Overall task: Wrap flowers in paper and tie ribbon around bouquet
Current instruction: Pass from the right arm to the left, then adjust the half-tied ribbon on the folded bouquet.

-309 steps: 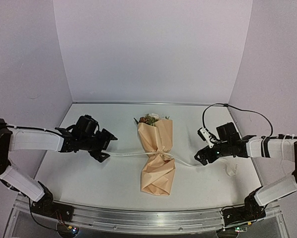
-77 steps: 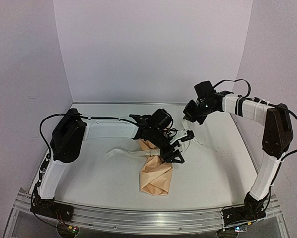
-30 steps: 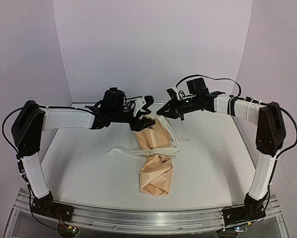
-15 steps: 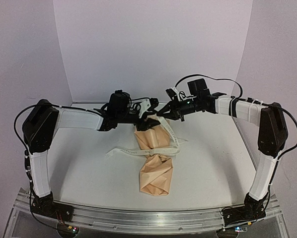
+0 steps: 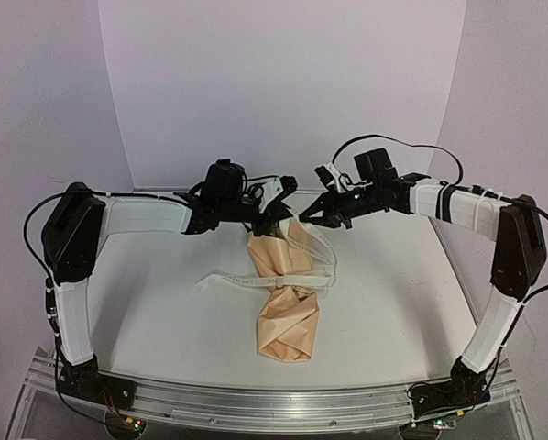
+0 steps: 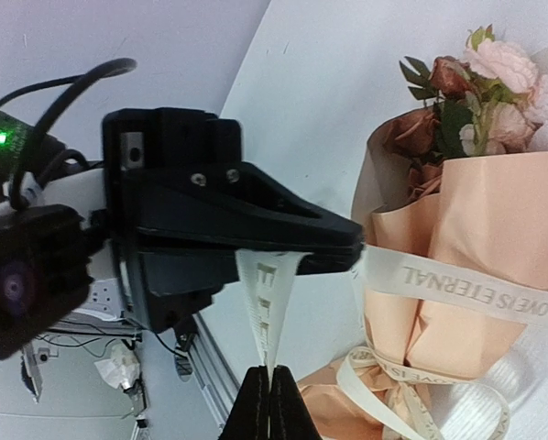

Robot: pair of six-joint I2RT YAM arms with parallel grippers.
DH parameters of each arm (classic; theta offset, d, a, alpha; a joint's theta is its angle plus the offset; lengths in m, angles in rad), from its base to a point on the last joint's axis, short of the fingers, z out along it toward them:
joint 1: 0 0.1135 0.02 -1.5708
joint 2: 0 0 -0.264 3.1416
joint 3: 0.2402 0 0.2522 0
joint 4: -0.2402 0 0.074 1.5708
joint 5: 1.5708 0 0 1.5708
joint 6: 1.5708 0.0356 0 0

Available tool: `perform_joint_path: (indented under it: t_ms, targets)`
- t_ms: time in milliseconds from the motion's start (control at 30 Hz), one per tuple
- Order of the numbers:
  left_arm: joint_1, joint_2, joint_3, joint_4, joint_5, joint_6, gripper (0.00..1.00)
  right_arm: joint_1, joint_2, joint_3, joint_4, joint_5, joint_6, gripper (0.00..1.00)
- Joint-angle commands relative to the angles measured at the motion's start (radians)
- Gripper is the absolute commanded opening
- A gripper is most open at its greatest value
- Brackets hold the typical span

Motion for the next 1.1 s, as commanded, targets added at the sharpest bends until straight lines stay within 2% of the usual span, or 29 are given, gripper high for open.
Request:
perform_joint_path:
  t_ms: [0, 200, 367, 533, 633, 700, 833, 900, 1067]
  targets:
    - [0.002, -0.120, 0.164, -0.325, -0.114, -0.038, 0.00, 0.018, -0.081, -0.046, -0.078, 0.131, -0.140, 0.00]
    - [-0.059, -0.144, 0.255, -0.670, -0.083, -0.187, 0.00, 0.061, -0.075, -0.063, -0.098, 0.256, -0.234, 0.00]
    - [-0.058, -0.020, 0.484, -1.031, -0.009, -0.338, 0.00, 0.086, -0.060, -0.078, -0.098, 0.377, -0.284, 0.00]
    - [-0.038, 0.025, 0.524, -1.076, 0.226, -0.453, 0.00, 0.108, -0.072, -0.106, -0.092, 0.505, -0.339, 0.00]
    - [-0.022, 0.061, 0.525, -1.039, 0.317, -0.528, 0.00, 0.111, -0.084, -0.122, -0.087, 0.548, -0.338, 0.00]
    - [-0.014, 0.091, 0.543, -1.028, 0.323, -0.564, 0.00, 0.111, -0.094, -0.134, -0.080, 0.560, -0.328, 0.01]
    - [0.001, 0.133, 0.549, -0.990, 0.272, -0.621, 0.00, 0.112, -0.144, -0.178, -0.080, 0.560, -0.302, 0.31]
    - [0.012, 0.163, 0.562, -0.989, 0.271, -0.638, 0.00, 0.111, -0.185, -0.217, -0.080, 0.562, -0.302, 0.40]
    - [0.023, 0.205, 0.593, -0.989, 0.244, -0.669, 0.00, 0.111, -0.282, -0.329, -0.074, 0.486, -0.276, 0.51]
